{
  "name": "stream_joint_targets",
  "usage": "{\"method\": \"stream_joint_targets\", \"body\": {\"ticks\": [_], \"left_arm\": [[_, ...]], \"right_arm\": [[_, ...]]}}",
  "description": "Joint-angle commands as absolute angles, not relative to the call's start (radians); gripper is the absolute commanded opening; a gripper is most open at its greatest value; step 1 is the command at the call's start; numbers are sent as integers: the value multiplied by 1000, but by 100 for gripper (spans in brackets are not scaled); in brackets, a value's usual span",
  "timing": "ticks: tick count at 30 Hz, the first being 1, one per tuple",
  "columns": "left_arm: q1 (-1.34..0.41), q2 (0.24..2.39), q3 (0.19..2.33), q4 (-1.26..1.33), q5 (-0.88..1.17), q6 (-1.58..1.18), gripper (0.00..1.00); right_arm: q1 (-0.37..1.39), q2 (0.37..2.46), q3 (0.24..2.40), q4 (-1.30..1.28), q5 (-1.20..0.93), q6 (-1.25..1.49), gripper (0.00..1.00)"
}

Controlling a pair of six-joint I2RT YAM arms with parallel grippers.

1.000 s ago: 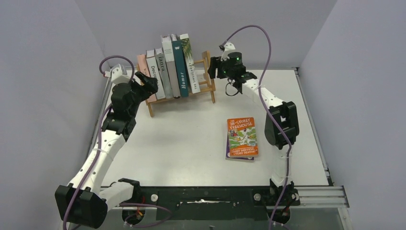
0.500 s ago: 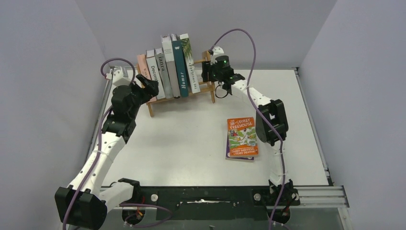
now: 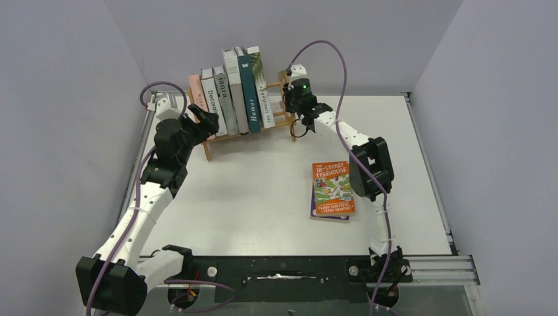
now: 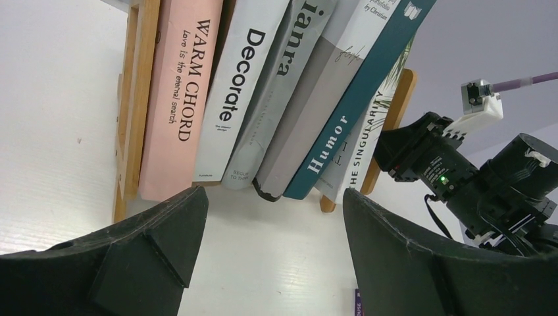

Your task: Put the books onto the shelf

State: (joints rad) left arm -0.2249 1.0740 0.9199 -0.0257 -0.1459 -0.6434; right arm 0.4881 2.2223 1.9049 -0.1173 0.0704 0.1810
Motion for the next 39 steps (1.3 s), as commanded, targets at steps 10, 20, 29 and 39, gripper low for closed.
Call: {"method": "stream_joint_targets", "body": {"ticks": [10, 20, 29, 39], "left_arm": [[-231, 1022, 901, 27, -105, -664, 75], [-291, 1028, 890, 50, -107, -667, 75], [-375, 1028, 883, 52, -160, -660, 75], [-414, 1029, 872, 59, -180, -667, 75]], "right_arm": [[482, 2067, 1716, -18, 223, 220, 1], [432, 1938, 1555, 4, 248, 210, 0], [360, 1825, 1398, 55, 197, 188, 0], [247, 1743, 1281, 113, 81, 151, 9]]}}
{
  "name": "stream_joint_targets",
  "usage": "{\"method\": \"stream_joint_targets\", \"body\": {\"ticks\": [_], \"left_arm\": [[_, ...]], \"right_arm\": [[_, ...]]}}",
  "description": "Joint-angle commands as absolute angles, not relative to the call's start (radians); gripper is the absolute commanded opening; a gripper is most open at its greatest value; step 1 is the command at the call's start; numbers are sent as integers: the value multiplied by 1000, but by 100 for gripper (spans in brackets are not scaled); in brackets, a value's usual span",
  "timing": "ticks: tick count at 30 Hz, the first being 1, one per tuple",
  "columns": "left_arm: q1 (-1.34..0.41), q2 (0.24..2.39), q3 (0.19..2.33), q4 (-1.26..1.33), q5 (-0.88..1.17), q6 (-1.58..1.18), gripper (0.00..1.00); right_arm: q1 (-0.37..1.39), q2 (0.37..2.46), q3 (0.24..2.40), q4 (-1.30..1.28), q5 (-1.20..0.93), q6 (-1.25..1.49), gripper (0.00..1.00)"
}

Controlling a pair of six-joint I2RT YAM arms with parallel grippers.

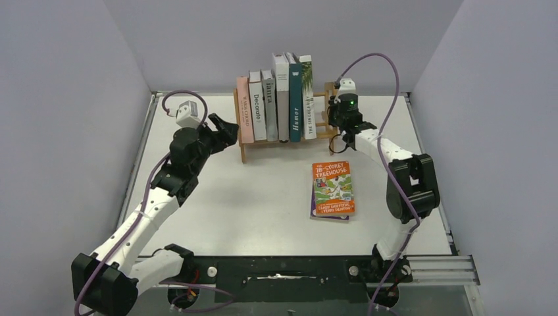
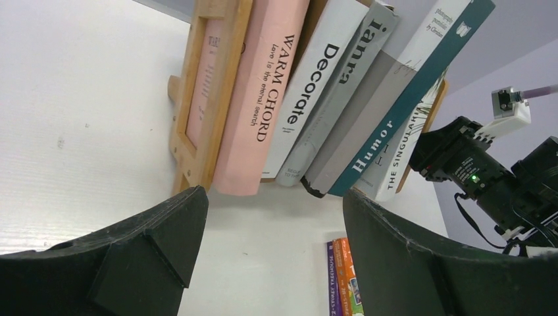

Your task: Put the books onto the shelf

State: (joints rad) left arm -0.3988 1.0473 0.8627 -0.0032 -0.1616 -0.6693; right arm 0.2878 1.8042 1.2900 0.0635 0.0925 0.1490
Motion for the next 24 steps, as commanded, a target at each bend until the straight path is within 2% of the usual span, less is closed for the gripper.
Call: {"method": "stream_joint_targets", "body": {"ticks": [1, 6, 8, 9, 17, 24], "left_arm": [[-419, 1032, 871, 62, -180, -669, 75], [-485, 1043, 870, 87, -162, -670, 75], [-538, 1048, 870, 95, -164, -662, 75], [-567, 1052, 871, 95, -171, -657, 75], [-769, 1081, 817, 127, -233, -672, 75], [-875, 1149, 672, 318, -208, -751, 75]], "right_arm": [[247, 1735, 1278, 115, 76, 148, 15], [246, 1671, 1240, 148, 51, 160, 53], [246, 1647, 1231, 147, 56, 167, 64], [247, 1636, 1229, 144, 56, 169, 66], [248, 1485, 1200, 73, 79, 212, 68], [331, 1240, 1076, -131, 175, 302, 68]]}}
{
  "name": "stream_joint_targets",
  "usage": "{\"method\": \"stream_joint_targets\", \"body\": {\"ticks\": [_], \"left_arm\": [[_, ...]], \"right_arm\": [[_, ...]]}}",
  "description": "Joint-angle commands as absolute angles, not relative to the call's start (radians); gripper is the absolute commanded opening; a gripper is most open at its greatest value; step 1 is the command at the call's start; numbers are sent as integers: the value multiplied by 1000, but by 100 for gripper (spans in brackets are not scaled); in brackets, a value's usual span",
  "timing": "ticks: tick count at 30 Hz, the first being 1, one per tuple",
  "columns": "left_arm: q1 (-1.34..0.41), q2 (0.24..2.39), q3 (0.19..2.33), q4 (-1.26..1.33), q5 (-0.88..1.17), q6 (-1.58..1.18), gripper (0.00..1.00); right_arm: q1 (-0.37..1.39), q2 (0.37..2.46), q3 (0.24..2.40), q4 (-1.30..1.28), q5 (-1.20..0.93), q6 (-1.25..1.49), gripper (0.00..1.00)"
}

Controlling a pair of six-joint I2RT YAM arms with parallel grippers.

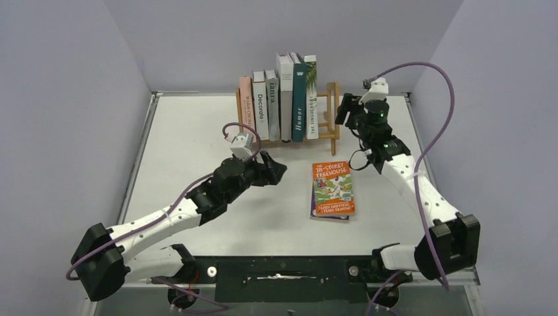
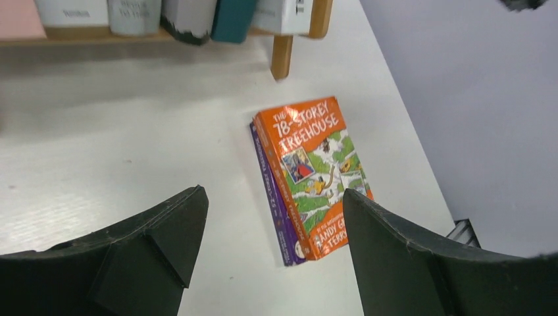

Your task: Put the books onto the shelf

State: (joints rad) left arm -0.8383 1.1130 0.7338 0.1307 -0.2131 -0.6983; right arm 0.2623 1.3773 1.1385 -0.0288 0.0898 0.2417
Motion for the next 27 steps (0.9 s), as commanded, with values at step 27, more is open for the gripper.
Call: {"method": "stream_joint_targets", "body": {"ticks": [27], "left_arm": [[-890, 1810, 777, 845, 84, -870, 77]], "right_arm": [[477, 1030, 591, -300, 284, 640, 80]]}}
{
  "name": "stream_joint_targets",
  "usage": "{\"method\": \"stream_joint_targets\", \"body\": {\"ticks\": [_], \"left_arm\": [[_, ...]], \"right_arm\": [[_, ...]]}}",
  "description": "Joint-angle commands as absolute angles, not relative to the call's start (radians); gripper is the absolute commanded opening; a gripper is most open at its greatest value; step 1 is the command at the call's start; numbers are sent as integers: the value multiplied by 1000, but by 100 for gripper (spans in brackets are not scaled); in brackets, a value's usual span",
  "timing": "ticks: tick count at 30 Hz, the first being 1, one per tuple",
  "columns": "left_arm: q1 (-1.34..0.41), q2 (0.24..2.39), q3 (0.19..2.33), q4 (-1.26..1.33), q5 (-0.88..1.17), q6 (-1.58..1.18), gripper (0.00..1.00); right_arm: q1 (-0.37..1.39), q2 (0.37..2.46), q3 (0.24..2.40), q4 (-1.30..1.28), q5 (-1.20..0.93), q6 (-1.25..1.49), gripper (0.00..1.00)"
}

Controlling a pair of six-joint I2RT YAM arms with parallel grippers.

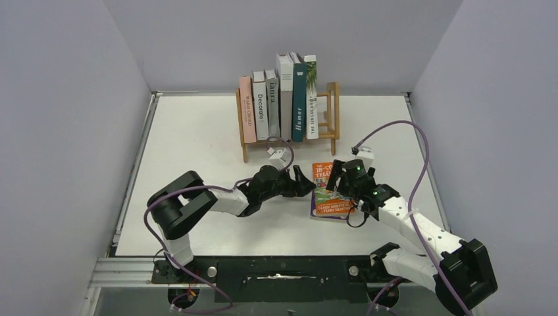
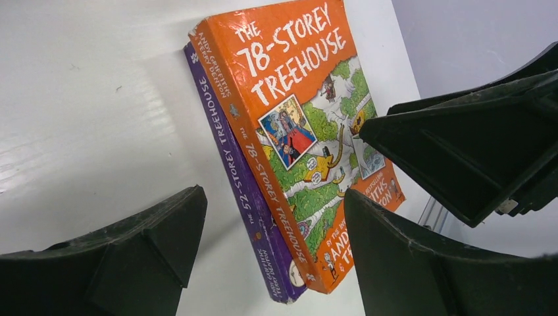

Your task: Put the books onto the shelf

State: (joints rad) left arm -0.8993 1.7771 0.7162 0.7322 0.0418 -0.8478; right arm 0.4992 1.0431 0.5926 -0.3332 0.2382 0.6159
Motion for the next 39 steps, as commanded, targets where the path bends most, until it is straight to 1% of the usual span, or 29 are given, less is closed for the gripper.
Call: {"method": "stream_joint_targets", "body": {"ticks": [1, 7, 12, 19, 21, 32, 39], "left_arm": [[-888, 1818, 780, 846, 81, -871, 77], [-885, 1855, 803, 845, 84, -871, 77], [-884, 1886, 819, 855, 94, -879, 77], [-880, 1902, 823, 861, 103, -882, 77], [-875, 1899, 817, 862, 105, -882, 77], [-843, 1881, 761, 893, 121, -898, 77], [-820, 1877, 734, 887, 123, -901, 77]], "right_arm": [[464, 1033, 587, -298, 281, 636, 80], [400, 1036, 545, -241, 197, 617, 80], [373, 1039, 511, -183, 134, 606, 78], [372, 1027, 479, -96, 35, 615, 66], [372, 1030, 480, -80, 16, 614, 65], [383, 1043, 457, 47, -93, 622, 60], [415, 1052, 462, 70, -91, 624, 59]]}}
